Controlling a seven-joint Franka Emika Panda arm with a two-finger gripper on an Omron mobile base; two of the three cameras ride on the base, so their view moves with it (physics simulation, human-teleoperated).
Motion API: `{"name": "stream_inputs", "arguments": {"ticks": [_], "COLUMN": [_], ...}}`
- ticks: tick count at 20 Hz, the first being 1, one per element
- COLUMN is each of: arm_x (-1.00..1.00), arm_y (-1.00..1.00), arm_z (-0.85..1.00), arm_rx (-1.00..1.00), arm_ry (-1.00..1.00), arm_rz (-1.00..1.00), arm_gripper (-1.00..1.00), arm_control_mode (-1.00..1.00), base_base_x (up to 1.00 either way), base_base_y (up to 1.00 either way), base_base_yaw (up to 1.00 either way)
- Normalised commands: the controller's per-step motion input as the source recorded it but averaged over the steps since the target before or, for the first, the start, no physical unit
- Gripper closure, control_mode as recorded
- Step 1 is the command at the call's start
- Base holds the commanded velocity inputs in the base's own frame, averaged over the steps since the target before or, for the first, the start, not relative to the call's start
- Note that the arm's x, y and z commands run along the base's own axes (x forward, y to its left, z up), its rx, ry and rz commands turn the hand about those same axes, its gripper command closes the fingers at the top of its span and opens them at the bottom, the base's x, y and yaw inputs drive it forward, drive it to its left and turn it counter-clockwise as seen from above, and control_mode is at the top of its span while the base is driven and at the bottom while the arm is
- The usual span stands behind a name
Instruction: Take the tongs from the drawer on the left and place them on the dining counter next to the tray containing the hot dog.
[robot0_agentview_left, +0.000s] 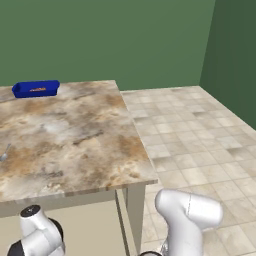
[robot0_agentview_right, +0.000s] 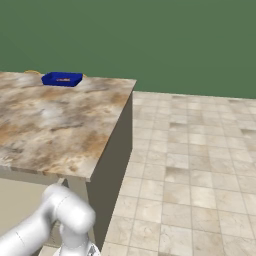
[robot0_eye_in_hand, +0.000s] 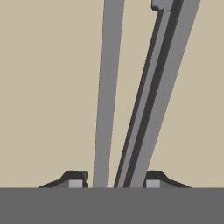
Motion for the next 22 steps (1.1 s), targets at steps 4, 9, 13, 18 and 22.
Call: {"name": "stream_inputs", "arguments": {"ticks": [4,9,13,18,22], "arm_x": [-0.38,-0.12,0.03,0.20,0.39], "arm_y": [-0.18,-0.27,-0.21,-0.32,-0.30], "arm_z": [1.00,0.94,0.72,0.83,0.70], "arm_rx": [0.07,0.05,0.00,-0.01,-0.01], "arm_ry": [0.00,0.02,0.00,0.00,0.13], "arm_rz": [0.00,0.03,0.08,0.13,0.23], "arm_gripper": [1.00,1.00,1.00,1.00,1.00], "arm_control_mode": [-1.00,-1.00,-1.00,-1.00,-1.00], "base_base_x": [0.00,0.00,0.00,0.00,0.00], "base_base_y": [0.00,0.00,0.00,0.00,0.00], "base_base_yaw": [0.00,0.00,0.00,0.00,0.00]}}
